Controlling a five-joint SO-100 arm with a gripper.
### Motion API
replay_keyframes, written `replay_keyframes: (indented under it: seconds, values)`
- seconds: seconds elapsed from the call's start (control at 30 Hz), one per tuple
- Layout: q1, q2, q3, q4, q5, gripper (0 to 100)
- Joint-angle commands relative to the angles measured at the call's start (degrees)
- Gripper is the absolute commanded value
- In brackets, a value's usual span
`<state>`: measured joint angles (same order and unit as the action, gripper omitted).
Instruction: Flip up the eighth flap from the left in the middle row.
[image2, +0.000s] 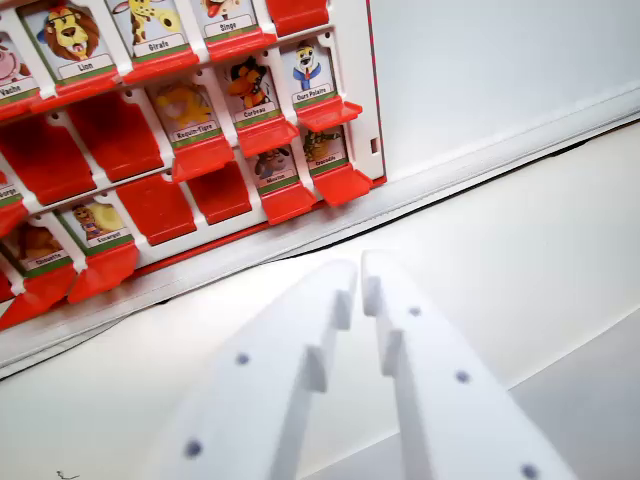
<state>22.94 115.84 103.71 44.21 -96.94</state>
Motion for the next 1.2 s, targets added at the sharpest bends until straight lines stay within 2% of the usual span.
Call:
replay_keyframes:
  seconds: [0.0, 0.23, 0.53, 0.73, 0.9, 1.17]
  values:
    - [2.2, -2.9, -2.4, -4.7, -0.5, 0]
    - [3.3, -11.2, -2.7, -11.5, -0.7, 0]
    - [2.8, -19.3, -2.7, -18.9, -1.2, 0]
    - [2.9, -26.7, -9.0, -18.6, 0.5, 0]
    - [2.0, -31.6, -13.4, -18.5, 3.0, 0]
    - [0.4, -36.5, -18.2, -18.9, 4.7, 0]
